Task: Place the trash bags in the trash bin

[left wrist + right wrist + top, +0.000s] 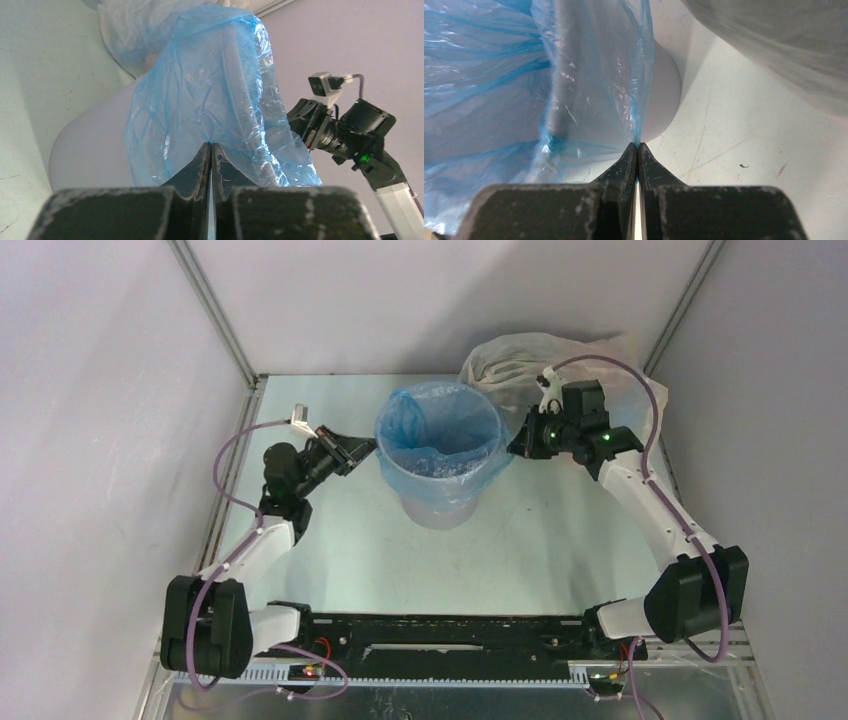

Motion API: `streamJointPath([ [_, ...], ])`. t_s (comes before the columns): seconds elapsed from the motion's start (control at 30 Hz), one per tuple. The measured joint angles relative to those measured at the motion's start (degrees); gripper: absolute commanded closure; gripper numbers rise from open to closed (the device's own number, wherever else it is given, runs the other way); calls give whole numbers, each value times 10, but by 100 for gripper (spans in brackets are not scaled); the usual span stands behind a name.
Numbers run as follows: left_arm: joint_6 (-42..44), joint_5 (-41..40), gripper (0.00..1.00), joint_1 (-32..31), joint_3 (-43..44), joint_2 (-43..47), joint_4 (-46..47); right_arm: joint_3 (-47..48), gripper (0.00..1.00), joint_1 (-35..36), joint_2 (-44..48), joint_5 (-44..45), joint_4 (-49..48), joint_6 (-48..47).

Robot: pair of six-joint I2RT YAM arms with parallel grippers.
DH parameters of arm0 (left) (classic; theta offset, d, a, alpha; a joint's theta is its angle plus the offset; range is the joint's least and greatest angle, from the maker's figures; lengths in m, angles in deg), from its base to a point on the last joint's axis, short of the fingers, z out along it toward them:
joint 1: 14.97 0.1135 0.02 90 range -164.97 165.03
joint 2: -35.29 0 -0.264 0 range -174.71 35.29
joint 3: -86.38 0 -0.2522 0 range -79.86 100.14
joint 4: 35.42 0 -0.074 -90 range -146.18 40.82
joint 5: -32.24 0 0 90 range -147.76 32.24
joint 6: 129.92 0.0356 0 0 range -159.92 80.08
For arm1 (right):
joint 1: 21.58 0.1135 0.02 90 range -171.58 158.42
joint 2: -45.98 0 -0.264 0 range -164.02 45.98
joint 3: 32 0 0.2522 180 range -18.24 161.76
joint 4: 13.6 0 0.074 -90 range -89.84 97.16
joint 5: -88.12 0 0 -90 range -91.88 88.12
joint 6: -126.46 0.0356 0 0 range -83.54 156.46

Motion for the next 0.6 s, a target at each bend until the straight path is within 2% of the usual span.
streamJointPath([
  [0.2,0,0,98,-13,0,-27,16,-66,93,10,-9,-2,-45,18],
  [0.6,6,-3,99,-16,0,-41,23,-108,95,48,-64,28,-120,39],
])
